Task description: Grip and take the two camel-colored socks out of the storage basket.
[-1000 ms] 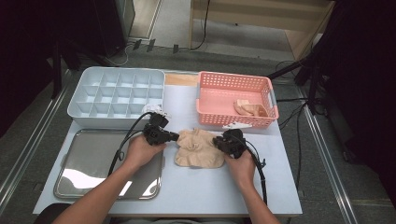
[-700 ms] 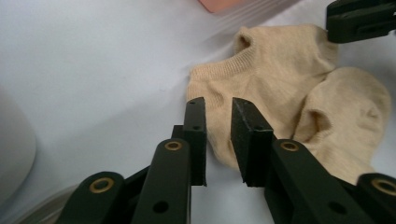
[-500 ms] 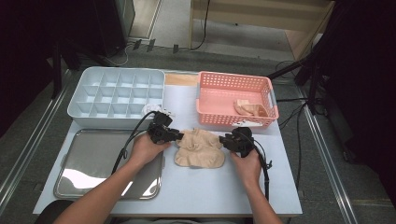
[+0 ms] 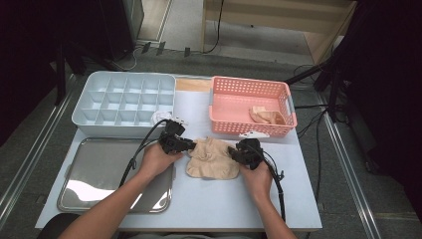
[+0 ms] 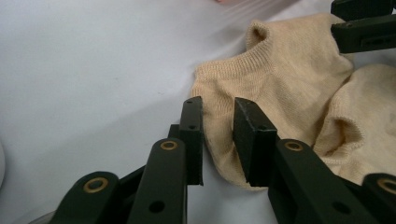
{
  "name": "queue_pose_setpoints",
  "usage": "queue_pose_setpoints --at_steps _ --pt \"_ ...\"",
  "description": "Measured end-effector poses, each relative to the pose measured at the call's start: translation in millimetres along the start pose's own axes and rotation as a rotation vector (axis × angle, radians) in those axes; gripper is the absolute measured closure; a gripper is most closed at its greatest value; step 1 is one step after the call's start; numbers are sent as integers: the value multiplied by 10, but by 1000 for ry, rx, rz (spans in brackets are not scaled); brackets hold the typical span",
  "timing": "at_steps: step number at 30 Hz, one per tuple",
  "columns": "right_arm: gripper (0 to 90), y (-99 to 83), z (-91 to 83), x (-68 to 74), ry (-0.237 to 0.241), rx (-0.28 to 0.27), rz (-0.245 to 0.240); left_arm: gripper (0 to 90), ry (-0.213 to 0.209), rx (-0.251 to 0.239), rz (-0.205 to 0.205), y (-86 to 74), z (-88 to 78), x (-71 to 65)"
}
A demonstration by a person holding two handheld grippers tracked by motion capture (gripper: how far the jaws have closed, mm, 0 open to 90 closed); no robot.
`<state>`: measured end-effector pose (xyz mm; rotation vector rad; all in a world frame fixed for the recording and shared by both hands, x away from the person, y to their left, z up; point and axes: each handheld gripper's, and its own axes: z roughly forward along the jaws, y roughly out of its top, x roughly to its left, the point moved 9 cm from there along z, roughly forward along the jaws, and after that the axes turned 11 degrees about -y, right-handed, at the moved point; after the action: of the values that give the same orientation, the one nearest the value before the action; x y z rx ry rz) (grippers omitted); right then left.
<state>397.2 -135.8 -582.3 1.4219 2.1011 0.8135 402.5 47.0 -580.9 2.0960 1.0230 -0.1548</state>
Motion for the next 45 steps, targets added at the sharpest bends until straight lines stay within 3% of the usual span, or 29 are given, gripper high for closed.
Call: queue_pose_setpoints --at_steps 4,6,10,16,22,24,31,37,45 --pt "717 -3 -1 11 3 -3 -6 836 -7 6 6 -8 14 -7" --pt "832 -3 -4 24 29 3 2 878 -12 10 12 -11 18 -11" --pt "857 3 -8 32 42 18 4 889 -24 9 -2 -5 10 0" --pt "862 9 -16 -53 34 39 22 890 -19 -30 -22 57 -71 42" --pt "866 5 -26 -179 3 46 27 894 -8 -38 -18 78 -129 67" --pt "866 7 -41 -237 7 50 53 894 -31 -50 -39 94 -145 68" --pt "857 72 -84 -139 33 14 48 884 -62 -73 -40 142 -137 -20" --pt "858 260 -226 -141 56 -27 65 884 -73 -98 -55 206 -238 -16" --pt "857 327 -406 -117 84 -37 59 884 -97 -110 -47 278 -503 -123"
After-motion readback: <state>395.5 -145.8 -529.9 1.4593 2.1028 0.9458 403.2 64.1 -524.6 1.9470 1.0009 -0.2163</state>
